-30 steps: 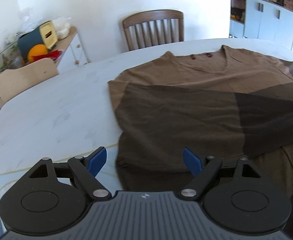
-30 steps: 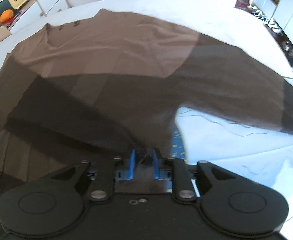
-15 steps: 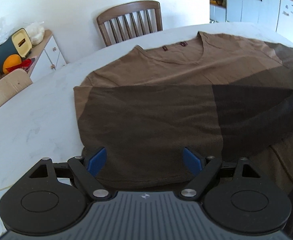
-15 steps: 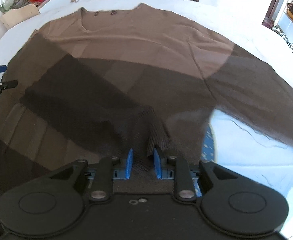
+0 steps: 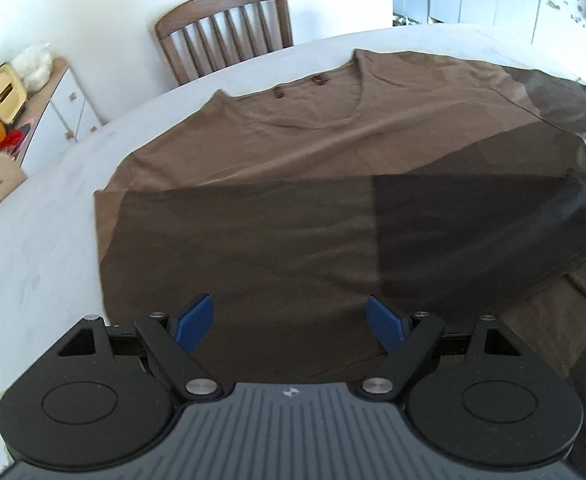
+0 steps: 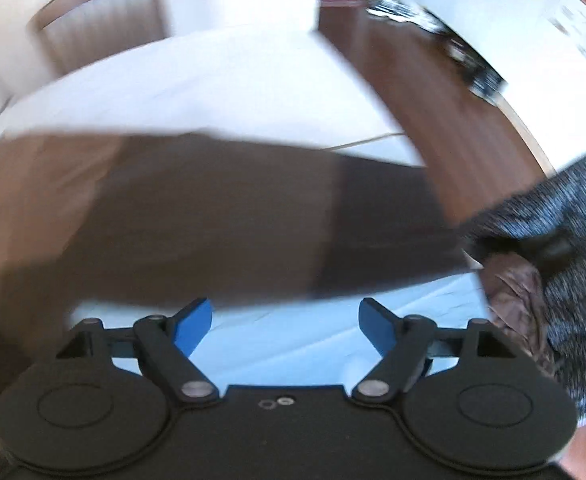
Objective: Fold clothes
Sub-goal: 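Grasp the other dark sleeve cuff with the right tool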
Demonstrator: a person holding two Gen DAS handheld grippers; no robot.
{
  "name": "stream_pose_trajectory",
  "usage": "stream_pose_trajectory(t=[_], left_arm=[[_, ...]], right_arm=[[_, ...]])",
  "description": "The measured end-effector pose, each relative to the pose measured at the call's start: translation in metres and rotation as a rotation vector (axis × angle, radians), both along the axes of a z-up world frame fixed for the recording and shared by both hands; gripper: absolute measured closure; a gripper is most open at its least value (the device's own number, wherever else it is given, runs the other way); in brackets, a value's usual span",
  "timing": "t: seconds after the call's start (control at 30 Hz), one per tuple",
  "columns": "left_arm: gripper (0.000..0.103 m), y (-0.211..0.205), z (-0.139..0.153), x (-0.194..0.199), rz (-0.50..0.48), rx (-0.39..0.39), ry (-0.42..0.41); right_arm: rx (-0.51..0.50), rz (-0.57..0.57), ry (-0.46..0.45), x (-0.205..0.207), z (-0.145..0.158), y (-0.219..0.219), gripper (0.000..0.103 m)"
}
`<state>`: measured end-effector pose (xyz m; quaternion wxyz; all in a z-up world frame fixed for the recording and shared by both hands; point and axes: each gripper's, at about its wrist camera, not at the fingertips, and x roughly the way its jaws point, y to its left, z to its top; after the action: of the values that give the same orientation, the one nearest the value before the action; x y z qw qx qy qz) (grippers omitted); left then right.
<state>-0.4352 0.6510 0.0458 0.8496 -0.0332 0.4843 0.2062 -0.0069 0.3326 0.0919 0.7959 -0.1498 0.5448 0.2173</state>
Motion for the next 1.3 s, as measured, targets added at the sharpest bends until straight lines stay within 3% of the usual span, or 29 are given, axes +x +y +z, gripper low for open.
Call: stream_pose_trajectory(t=[0.1, 0.17, 0.43, 0.6, 0.83, 1.0, 1.07, 1.17, 1.3], left_arm=[[0.019, -0.005, -0.002, 0.007, 0.003, -0.006, 0.018], [0.019, -0.007, -0.005, 0.011, 0.007, -0.007, 0.032], [0.018, -0.003, -0.009, 0.013, 0.052, -0.044, 0.030], [0.012, -0.002, -0.010, 0.014, 0.066, -0.037, 0.031], [0.012, 0.000, -0.011, 0.014, 0.067, -0.043, 0.030], [0.012, -0.001, -0.011, 0.015, 0.064, -0.042, 0.029], [0.012, -0.001, -0.012, 0.014, 0.067, -0.044, 0.027], [0.012, 0.000, -0.012, 0.014, 0.067, -0.046, 0.027], [0.012, -0.001, -0.012, 0.014, 0.066, -0.045, 0.026]], right_arm=[[0.029, -0.190, 0.054, 0.040, -0.005, -0.024, 0.000], [0.051, -0.257, 0.080, 0.057, -0.010, -0.035, 0.000], [-0.003, -0.277, 0.139, 0.082, -0.035, -0.036, 0.000], [-0.033, -0.238, 0.085, 0.069, -0.032, -0.022, 0.000], [-0.037, -0.091, 0.014, 0.046, -0.022, 0.013, 0.000], [0.118, 0.260, -0.051, -0.015, 0.013, 0.067, 0.000], [0.181, 0.405, -0.017, -0.041, 0.017, 0.087, 0.000], [0.161, 0.551, 0.023, -0.074, 0.002, 0.114, 0.000], [0.105, 0.552, 0.061, -0.084, -0.019, 0.125, 0.000]])
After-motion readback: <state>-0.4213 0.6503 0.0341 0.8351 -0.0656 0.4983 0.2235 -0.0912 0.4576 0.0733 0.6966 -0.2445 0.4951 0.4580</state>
